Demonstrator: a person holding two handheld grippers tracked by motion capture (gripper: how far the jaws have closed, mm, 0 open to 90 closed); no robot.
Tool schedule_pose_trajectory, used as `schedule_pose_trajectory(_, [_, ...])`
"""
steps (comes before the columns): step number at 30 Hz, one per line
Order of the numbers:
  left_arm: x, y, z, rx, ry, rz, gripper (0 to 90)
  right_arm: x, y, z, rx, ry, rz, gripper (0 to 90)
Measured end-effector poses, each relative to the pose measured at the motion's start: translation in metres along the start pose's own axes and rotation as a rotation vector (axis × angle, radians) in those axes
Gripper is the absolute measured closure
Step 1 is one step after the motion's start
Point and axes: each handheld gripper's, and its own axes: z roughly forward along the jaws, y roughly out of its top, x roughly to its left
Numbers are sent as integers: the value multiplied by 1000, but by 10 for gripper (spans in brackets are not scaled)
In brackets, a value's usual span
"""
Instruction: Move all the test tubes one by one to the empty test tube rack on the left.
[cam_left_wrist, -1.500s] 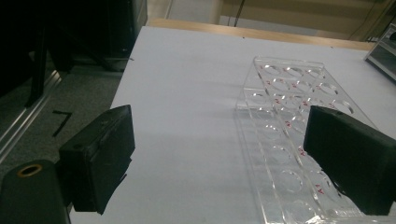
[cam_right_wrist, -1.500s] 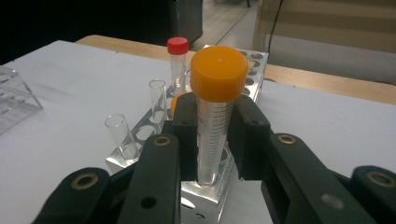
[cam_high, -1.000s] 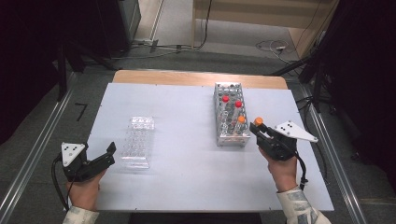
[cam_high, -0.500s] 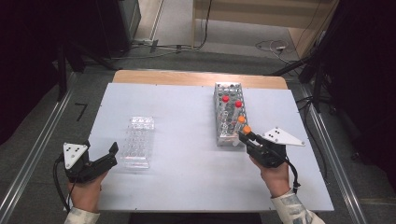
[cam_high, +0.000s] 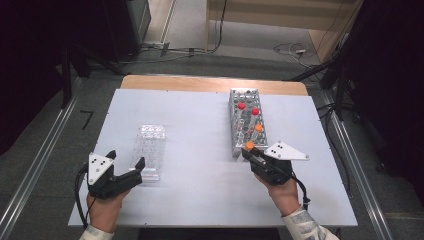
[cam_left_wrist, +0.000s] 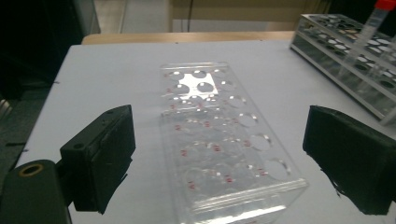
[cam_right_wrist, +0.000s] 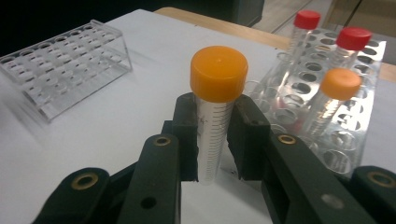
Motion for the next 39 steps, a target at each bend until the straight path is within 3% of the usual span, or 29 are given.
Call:
schedule_pose_trajectory(17, [-58,12,14,0,-170,88,108,31,-3,24,35,79,-52,715])
schedule_pose_trajectory(28, [-83,20,27,17,-233,129,116,51,-3,39,63,125,-94,715])
schedule_pose_trajectory(35, [-103,38,36,35,-310,110,130,55,2,44,81,137,-103,714])
schedule_pose_trajectory(39, [-121,48,42,50,-339,157,130,59,2,48,83,145,-107,714])
